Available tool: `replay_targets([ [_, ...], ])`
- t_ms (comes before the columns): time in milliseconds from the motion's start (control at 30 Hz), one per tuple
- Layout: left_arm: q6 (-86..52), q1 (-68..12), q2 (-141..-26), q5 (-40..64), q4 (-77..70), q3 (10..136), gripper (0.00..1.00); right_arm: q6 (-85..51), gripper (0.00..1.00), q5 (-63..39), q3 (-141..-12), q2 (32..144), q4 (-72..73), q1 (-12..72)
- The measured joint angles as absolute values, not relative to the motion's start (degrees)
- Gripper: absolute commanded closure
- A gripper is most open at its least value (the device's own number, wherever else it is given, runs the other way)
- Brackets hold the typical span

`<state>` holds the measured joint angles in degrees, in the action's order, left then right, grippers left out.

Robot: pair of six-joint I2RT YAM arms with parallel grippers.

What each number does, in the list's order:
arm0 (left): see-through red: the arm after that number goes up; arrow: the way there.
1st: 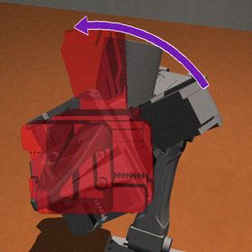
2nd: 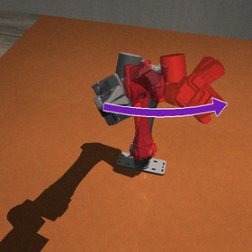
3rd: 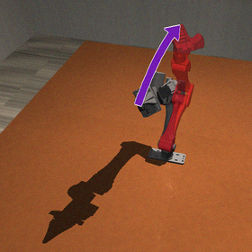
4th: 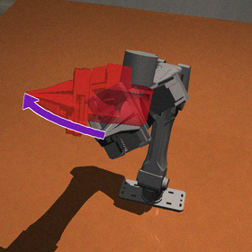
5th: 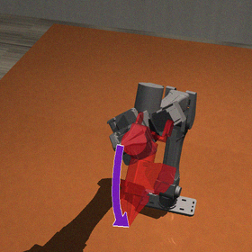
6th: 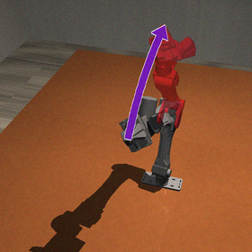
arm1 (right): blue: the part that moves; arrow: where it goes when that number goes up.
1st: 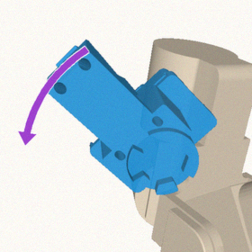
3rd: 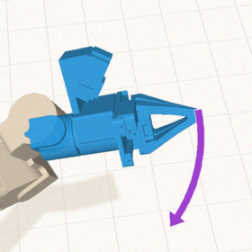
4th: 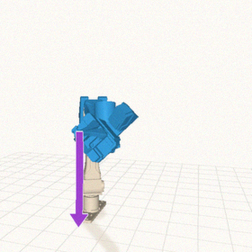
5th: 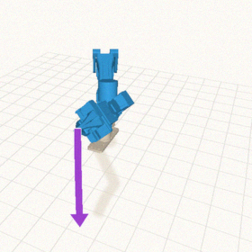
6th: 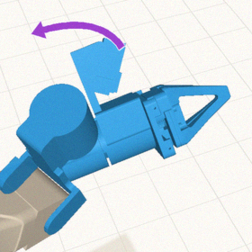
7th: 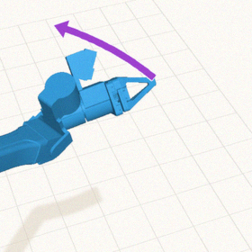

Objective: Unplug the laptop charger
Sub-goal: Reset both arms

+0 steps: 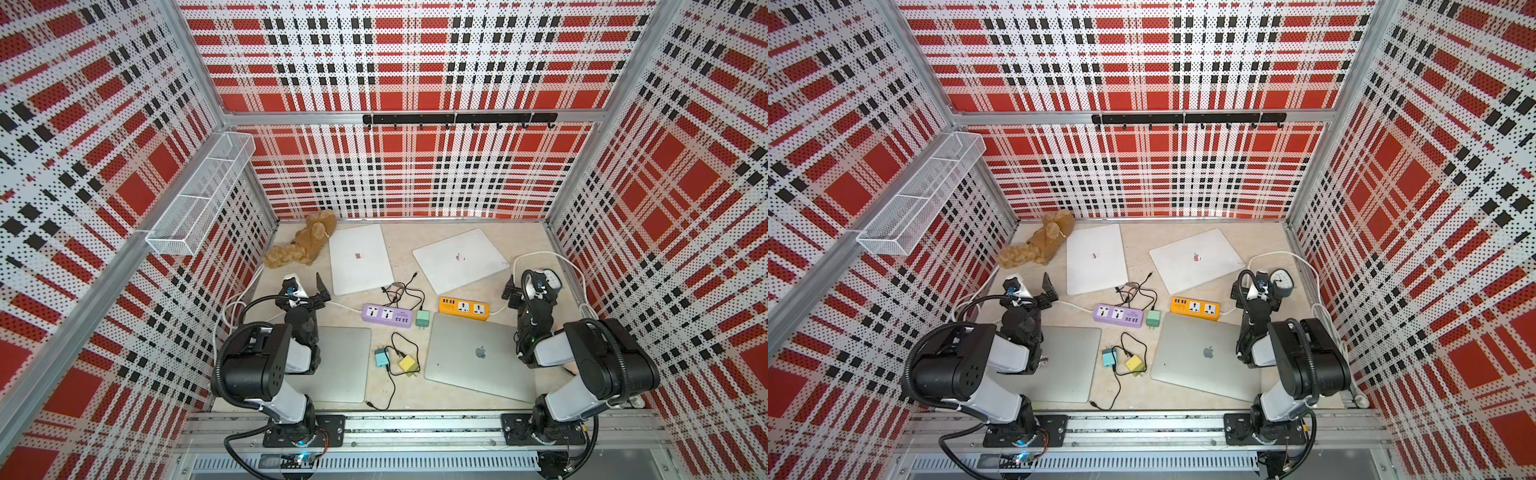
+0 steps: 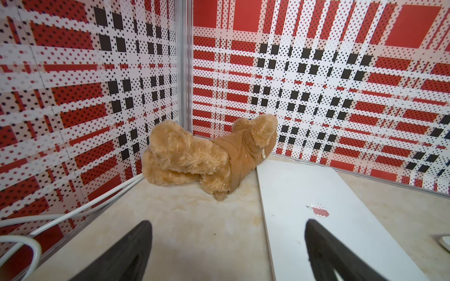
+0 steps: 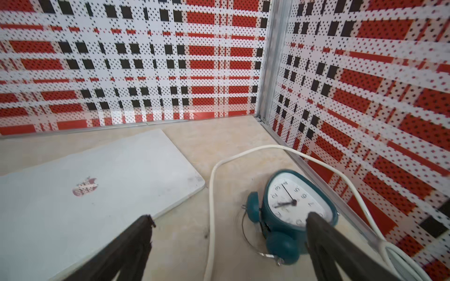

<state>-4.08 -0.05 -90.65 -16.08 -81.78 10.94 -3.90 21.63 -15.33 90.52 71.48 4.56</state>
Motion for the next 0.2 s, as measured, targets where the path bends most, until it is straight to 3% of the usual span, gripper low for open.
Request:
replay_targets([
  [200, -4.08, -0.1, -90.65, -16.08, -80.93, 10.98, 0.02, -5.23, 0.0, 19.49, -15.79, 90.45, 68.75, 3.9],
])
